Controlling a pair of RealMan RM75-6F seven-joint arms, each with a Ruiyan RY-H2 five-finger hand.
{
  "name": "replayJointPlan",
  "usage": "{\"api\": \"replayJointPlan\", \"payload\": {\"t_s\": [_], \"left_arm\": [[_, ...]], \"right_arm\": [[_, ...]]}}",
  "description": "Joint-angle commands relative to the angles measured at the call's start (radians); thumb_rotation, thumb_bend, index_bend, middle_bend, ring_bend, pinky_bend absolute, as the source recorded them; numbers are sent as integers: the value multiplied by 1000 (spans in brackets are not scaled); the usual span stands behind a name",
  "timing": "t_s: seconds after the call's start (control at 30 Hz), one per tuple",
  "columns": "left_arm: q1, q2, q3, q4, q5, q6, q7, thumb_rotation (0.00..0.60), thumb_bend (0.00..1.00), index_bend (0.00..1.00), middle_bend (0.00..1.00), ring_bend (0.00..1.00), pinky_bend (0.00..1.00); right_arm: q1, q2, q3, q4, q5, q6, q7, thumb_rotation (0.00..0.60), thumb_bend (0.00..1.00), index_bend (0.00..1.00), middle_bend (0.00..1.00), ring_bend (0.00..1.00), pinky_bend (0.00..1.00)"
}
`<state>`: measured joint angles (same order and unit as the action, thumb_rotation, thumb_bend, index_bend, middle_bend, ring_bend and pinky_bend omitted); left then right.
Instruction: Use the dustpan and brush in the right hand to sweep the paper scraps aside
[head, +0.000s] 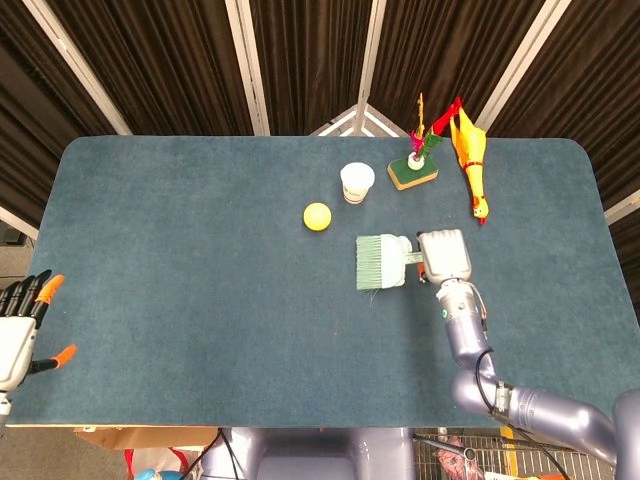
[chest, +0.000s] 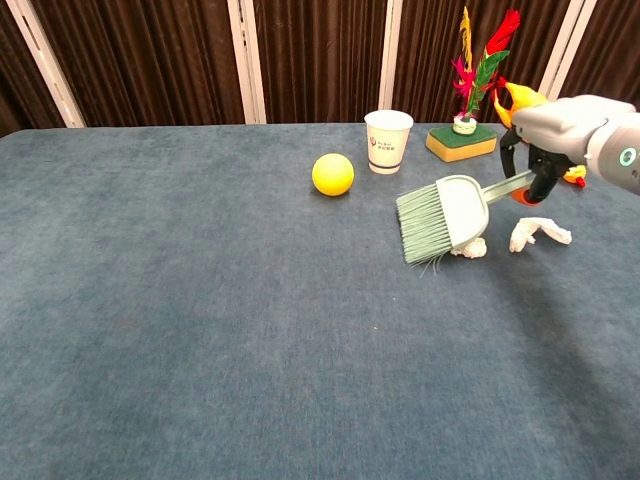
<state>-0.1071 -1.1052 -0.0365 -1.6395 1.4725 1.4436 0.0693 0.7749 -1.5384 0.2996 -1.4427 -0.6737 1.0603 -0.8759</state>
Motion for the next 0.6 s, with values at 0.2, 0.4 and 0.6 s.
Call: {"api": "replayJointPlan", "payload": {"t_s": [0.2,0.4,0.6], "left_arm": [[1,4,-4,2,0,7,-4,600,0,0,0,0,21],[4,2,-4,4,7,17,-1,600,0,0,0,0,20],[6,-7,-5,8,10,26,17,600,0,0,0,0,20]], "right_arm": [[4,33,-61,87,6,19,-68,600,618,776,930,971,832],[-20,106,-112,100,-29,68,-121,600,618,776,930,971,832],[-62,193,-149,90,-53,109,-133,600,618,776,931,971,832]]}}
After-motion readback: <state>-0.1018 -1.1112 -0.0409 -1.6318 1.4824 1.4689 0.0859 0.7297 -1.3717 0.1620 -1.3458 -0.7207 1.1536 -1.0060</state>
